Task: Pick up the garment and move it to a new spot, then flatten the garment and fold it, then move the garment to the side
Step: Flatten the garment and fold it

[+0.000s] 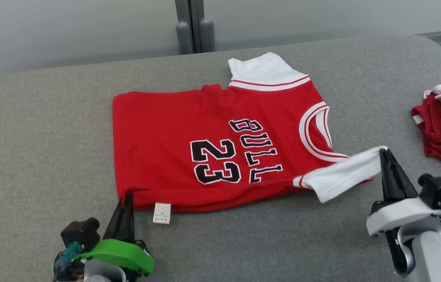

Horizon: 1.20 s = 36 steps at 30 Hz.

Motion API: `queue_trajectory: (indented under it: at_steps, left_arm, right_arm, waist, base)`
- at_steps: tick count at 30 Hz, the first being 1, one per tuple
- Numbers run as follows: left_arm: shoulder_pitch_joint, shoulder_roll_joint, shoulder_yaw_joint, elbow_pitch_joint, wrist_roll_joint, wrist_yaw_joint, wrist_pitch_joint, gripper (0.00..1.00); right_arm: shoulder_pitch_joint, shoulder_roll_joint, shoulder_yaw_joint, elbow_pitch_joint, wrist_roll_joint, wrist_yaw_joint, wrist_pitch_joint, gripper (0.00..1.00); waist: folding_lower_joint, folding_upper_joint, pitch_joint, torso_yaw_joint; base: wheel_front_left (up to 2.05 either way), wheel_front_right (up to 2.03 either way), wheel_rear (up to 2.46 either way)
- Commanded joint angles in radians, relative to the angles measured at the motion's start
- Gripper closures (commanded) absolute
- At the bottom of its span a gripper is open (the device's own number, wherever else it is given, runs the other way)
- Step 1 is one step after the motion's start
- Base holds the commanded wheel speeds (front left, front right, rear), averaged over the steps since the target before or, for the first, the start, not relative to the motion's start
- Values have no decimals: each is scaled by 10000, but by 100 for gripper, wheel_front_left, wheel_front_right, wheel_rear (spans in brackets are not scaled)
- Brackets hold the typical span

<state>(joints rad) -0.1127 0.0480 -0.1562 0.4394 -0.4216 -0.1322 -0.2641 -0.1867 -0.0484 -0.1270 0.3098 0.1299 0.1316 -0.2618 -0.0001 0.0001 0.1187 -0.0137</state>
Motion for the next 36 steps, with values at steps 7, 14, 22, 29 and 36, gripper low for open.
queue_trajectory:
  at_steps: [7, 14, 22, 29, 36]
  left_arm:
    - [-1123, 244, -123, 382, -145, 28, 7, 100]
    - [-1831, 342, -207, 729, -93, 28, 8, 100]
    - [-2038, 337, 246, 666, 190, 28, 7, 0]
    - [-1337, 160, 943, 340, 847, 28, 8, 0]
    - [-128, 86, 1245, -201, 1617, 28, 8, 0]
  right_arm:
    - [-1416, -49, -15, 601, -571, -21, -41, 100]
    - [-2178, -47, -171, 1173, -1008, -21, -41, 100]
    - [-2503, -42, -427, 1213, -1026, -21, -41, 0]
    - [-1755, -44, -513, 475, -1320, -21, -39, 0]
    - [-481, -50, -482, 344, -1170, -21, -41, 0]
  waist:
    - [1, -1, 927, 193]
    - [1, -1, 1237, 251]
    - [1, -1, 1416, 218]
    - [1, -1, 1134, 191]
    - [1, -1, 365, 103]
  base:
    - [0, 0, 0]
    - [0, 0, 0]
    - [0, 0, 0]
    - [0, 0, 0]
    - [0, 0, 0]
